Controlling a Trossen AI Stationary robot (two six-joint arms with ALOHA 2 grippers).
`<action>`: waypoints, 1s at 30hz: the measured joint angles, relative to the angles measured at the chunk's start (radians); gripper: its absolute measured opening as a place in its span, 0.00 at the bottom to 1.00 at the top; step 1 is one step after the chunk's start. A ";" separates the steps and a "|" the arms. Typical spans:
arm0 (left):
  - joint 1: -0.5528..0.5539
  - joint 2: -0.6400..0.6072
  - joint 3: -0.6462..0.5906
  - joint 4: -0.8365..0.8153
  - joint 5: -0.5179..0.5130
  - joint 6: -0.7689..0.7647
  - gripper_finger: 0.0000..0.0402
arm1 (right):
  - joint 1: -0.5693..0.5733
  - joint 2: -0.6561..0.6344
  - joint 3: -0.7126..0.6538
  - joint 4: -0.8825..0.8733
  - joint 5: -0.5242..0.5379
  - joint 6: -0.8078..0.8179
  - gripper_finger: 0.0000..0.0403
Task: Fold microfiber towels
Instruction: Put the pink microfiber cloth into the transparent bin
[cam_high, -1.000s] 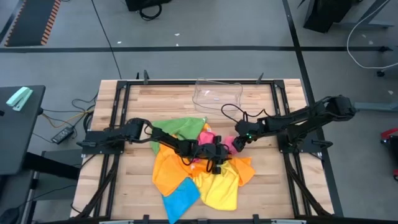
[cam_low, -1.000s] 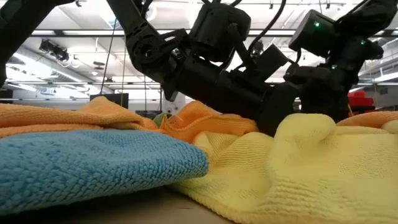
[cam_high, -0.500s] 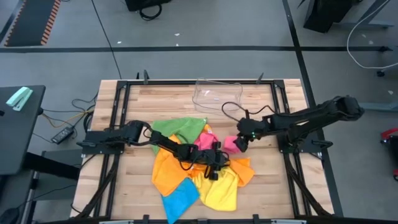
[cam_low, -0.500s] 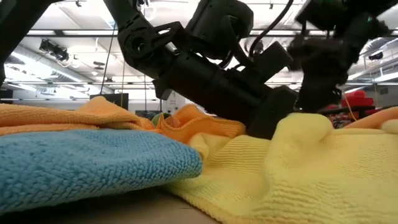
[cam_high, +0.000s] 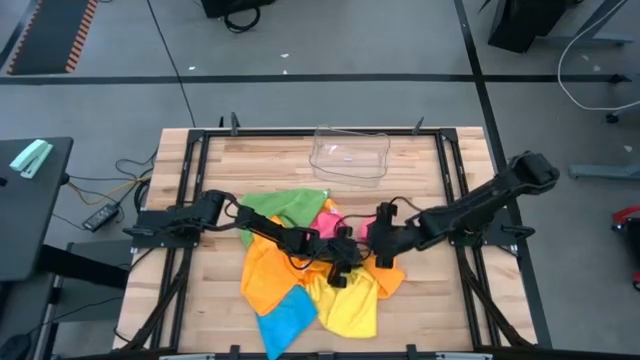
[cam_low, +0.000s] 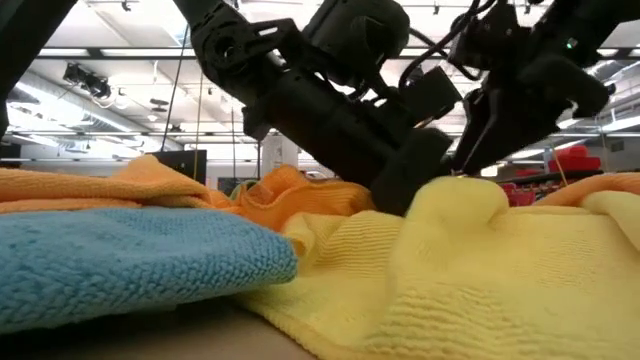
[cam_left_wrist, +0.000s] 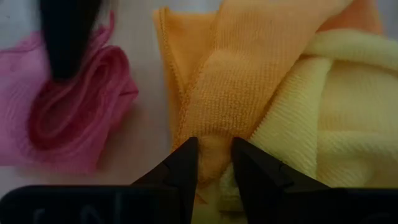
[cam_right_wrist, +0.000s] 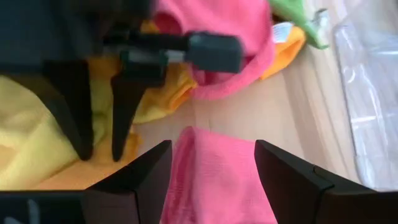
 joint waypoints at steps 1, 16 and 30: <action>-0.003 -0.001 0.000 -0.010 0.010 -0.009 0.27 | 0.005 0.024 0.014 -0.027 0.001 0.000 0.59; -0.067 -0.037 -0.077 -0.002 -0.037 0.049 0.18 | 0.111 0.148 0.127 -0.240 0.135 0.130 0.59; 0.002 -0.164 -0.338 0.297 -0.009 -0.025 0.10 | 0.156 0.169 0.128 -0.184 0.250 0.036 0.59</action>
